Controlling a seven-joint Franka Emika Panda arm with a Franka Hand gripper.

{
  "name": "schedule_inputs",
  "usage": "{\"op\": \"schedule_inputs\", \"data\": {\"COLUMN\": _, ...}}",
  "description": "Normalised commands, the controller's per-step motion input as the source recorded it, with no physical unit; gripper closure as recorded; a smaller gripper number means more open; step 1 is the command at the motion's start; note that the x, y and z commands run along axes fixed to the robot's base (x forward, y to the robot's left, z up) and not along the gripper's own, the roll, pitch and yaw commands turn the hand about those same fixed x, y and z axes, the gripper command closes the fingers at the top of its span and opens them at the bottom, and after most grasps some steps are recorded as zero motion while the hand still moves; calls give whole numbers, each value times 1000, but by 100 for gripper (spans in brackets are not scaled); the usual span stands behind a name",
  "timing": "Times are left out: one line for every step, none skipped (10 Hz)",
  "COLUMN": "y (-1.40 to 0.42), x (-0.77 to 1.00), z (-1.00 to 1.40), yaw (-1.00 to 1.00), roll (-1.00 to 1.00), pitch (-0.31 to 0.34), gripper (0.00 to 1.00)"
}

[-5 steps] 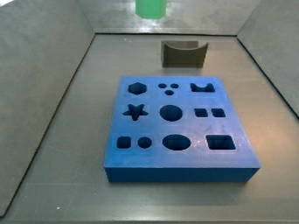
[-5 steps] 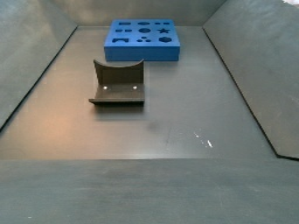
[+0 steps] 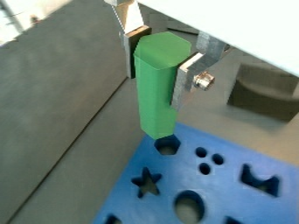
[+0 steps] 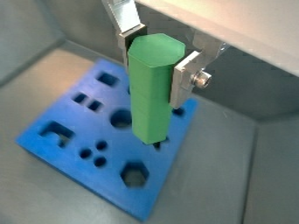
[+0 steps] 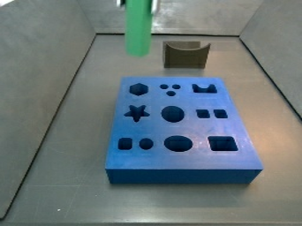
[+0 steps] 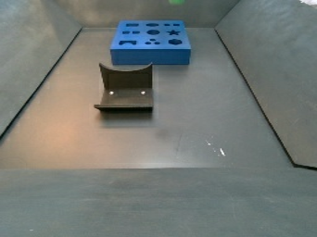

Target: Insert the hexagon object.

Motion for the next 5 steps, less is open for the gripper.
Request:
{"op": "schedule_inputs", "data": {"y": 300, "x": -289, "z": -869, "yaw": -694, "roll": -77, "pitch": 133, "gripper": 100}}
{"op": "schedule_inputs", "data": {"y": 240, "x": -91, "z": -834, "yaw": -689, "roll": -106, "pitch": 67, "gripper": 100}}
{"op": "schedule_inputs", "data": {"y": 111, "x": 126, "z": -640, "yaw": -680, "roll": -184, "pitch": 63, "gripper": 100}}
{"op": "schedule_inputs", "data": {"y": 20, "x": 271, "z": -586, "yaw": -549, "roll": -214, "pitch": 51, "gripper": 100}}
{"op": "schedule_inputs", "data": {"y": 0, "x": 443, "z": -351, "yaw": -440, "roll": -256, "pitch": 110, "gripper": 100}}
